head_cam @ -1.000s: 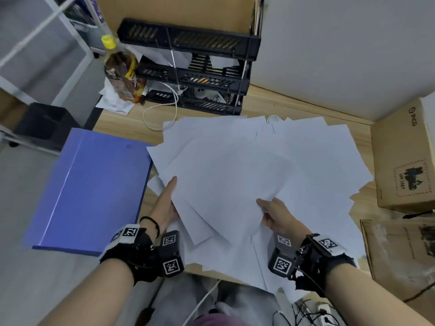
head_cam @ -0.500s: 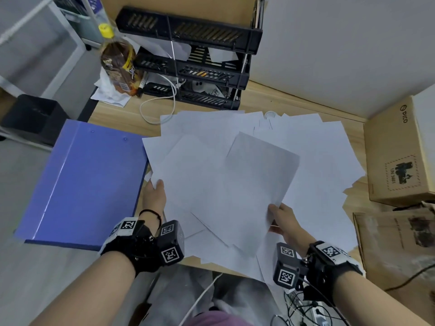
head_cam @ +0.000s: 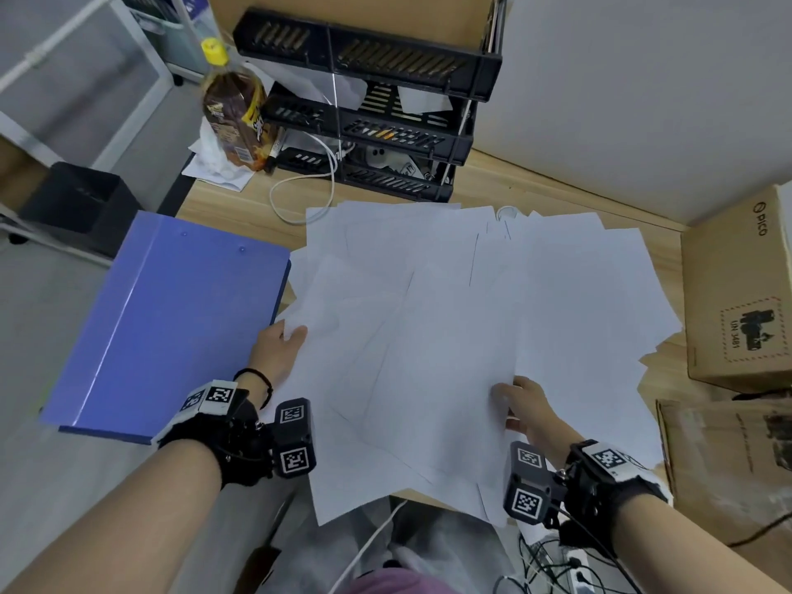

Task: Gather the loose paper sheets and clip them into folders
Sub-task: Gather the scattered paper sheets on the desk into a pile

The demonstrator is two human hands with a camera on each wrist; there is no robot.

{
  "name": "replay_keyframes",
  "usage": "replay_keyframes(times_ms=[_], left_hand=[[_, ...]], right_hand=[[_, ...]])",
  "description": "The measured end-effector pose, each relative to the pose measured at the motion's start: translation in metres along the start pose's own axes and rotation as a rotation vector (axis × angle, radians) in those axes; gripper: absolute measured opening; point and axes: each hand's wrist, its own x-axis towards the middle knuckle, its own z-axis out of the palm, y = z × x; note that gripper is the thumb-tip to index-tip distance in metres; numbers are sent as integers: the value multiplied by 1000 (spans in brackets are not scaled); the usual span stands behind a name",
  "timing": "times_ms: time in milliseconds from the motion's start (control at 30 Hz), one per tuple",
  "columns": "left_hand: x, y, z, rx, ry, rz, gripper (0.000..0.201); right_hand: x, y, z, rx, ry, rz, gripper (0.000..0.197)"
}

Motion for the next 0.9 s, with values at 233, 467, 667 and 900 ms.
replay_keyframes(times_ms=[233, 467, 667, 900], left_hand=[[-9, 30, 29, -163, -159, -11, 30], [-11, 21, 40, -134, -149, -36, 31], [-11, 18, 23, -118, -40, -33, 30], [-33, 23, 28, -179, -227, -172, 26]], right_hand=[[12, -13, 13, 52, 4, 22, 30], [24, -23, 28, -5, -113, -64, 13], [27, -31, 23, -150, -74, -108, 22], [19, -46, 56, -286, -325, -195, 26]])
